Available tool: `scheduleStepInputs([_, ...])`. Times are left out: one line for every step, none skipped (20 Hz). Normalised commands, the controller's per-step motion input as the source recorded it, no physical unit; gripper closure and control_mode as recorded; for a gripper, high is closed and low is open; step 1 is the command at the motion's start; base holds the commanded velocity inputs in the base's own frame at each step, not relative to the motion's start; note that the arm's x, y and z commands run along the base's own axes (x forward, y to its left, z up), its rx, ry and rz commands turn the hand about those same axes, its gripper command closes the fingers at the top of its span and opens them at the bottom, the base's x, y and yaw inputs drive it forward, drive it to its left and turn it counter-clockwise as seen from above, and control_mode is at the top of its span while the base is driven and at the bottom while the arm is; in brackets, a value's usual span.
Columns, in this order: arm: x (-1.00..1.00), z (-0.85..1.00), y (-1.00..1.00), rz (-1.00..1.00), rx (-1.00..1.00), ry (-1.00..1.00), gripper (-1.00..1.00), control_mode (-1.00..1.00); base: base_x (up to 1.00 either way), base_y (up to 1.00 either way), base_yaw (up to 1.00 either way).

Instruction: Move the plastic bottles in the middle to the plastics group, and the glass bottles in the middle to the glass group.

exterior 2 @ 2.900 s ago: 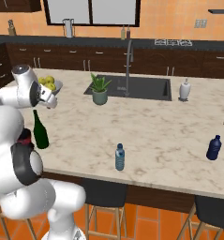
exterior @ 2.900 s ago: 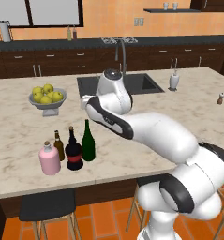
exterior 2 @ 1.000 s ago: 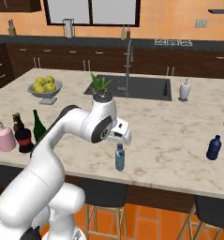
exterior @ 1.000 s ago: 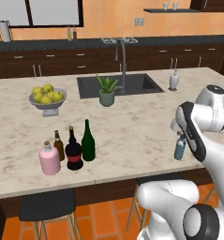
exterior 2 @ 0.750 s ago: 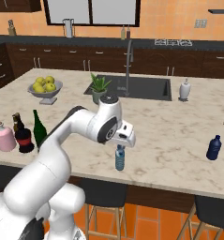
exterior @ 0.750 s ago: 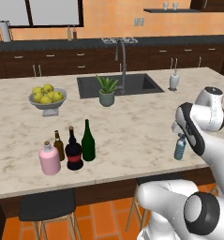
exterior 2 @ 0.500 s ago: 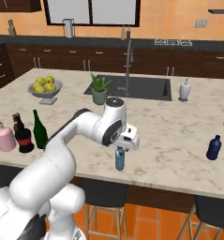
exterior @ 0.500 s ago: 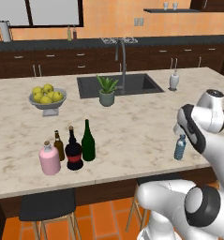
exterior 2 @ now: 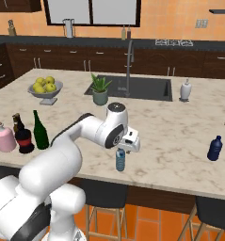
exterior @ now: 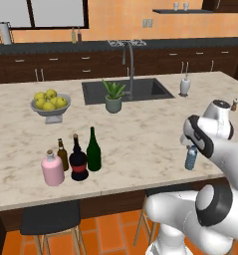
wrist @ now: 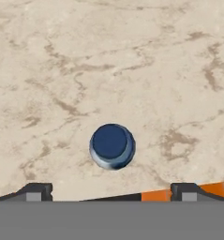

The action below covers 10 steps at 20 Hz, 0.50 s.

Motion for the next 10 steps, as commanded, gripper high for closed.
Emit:
scheduleStepInputs([0.26, -0.15, 0.0, 0.0, 0.0, 0.0, -1.0, -1.0, 0.0, 0.0, 0.0])
scheduleStepInputs([0.23, -0.14, 0.0, 0.0, 0.0, 0.0, -1.0, -1.0, 0.0, 0.0, 0.0])
scheduleStepInputs([0.13, -0.14, 0.0, 0.0, 0.0, 0.0, -1.0, -1.0, 0.0, 0.0, 0.0])
scheduleStepInputs([0.05, -0.17, 0.0, 0.0, 0.0, 0.0, -1.0, -1.0, 0.0, 0.0, 0.0])
scheduleStepInputs([0.08, -0.22, 0.02, 0.0, 0.0, 0.0, -1.0, -1.0, 0.0, 0.0, 0.0])
scheduleStepInputs([0.12, -0.18, 0.0, 0.0, 0.0, -0.03, -1.0, -1.0, 0.0, 0.0, 0.0])
scheduleStepInputs([0.11, -0.16, 0.0, 0.0, 0.0, 0.0, -1.0, -1.0, 0.0, 0.0, 0.0])
scheduleStepInputs([0.11, -0.15, 0.0, 0.0, 0.0, 0.0, -1.0, -1.0, 0.0, 0.0, 0.0])
scheduleStepInputs([0.06, -0.13, -0.08, 0.0, 0.0, 0.0, -1.0, -1.0, 0.0, 0.0, 0.0])
scheduleStepInputs([0.06, -0.13, -0.16, 0.01, 0.0, 0.0, -1.0, -1.0, 0.0, 0.0, 0.0])
